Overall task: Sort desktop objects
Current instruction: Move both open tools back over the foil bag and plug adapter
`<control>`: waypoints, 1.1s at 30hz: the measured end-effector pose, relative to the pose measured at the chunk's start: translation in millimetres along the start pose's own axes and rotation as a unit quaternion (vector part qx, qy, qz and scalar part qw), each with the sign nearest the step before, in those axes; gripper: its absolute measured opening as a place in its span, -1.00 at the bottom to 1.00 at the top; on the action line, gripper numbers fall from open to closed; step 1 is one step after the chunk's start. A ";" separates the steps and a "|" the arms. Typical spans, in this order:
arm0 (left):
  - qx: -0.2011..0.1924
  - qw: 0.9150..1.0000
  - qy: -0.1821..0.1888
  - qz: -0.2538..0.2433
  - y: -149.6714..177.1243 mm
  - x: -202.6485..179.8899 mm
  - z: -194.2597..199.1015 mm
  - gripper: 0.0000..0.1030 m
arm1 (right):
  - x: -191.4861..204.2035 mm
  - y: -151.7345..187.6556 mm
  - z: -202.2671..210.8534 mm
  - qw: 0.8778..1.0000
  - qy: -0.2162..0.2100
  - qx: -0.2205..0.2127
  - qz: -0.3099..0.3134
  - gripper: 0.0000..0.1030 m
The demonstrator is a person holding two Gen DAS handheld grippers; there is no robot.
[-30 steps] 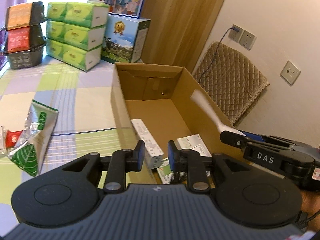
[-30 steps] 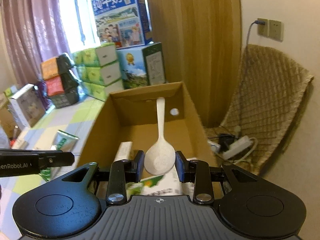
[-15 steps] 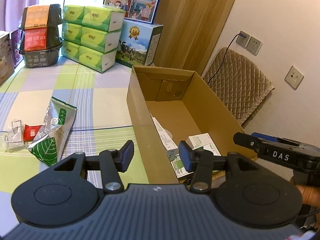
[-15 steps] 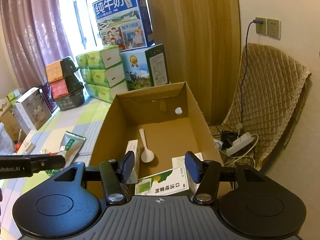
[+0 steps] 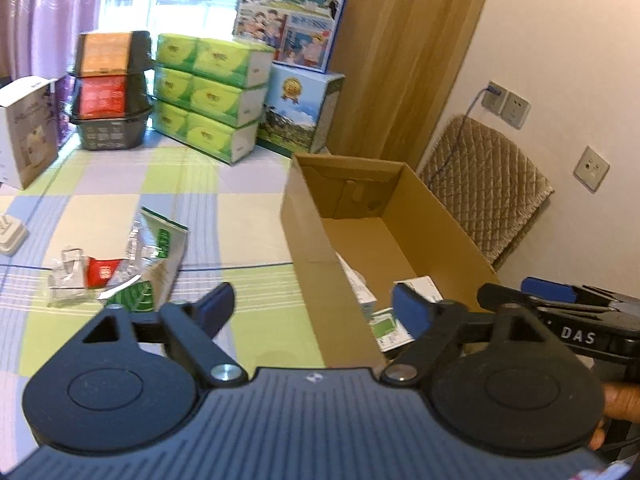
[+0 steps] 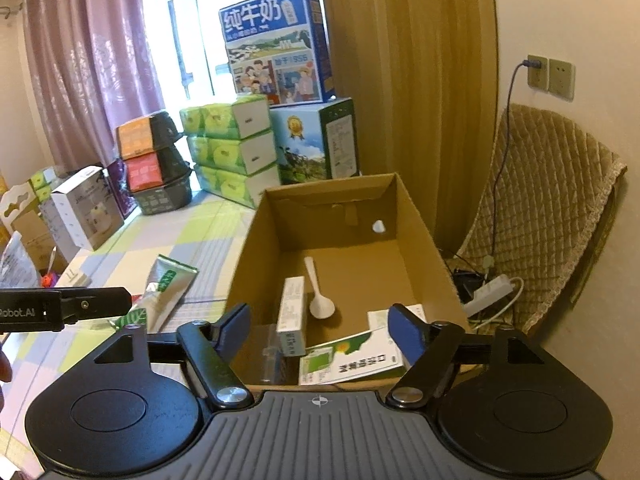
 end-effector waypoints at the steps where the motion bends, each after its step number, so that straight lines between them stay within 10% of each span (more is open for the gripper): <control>1: -0.003 1.000 -0.003 0.001 -1.1 4.9 3.0 0.74 | 3.6 -1.4 0.9 1.000 -0.003 -0.001 0.002 0.55; 17: -0.041 0.993 -0.098 0.044 -0.2 137.4 62.2 0.97 | 113.7 -25.4 -7.2 0.995 -0.081 -0.023 0.053 0.96; 33: -0.059 0.973 -0.191 0.119 0.3 292.1 103.9 0.97 | 227.8 -11.6 -74.2 0.985 -0.148 0.020 0.083 0.96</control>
Point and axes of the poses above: each gripper's, at about its wrist camera, not at the fingertips, and z roughly against the way its jaws point, x to its left, y to its underside, the point moved 6 cm from there along -z, roughly the way its jaws point, and after that the axes turned 12 degrees about z, right-handed, at the moved point
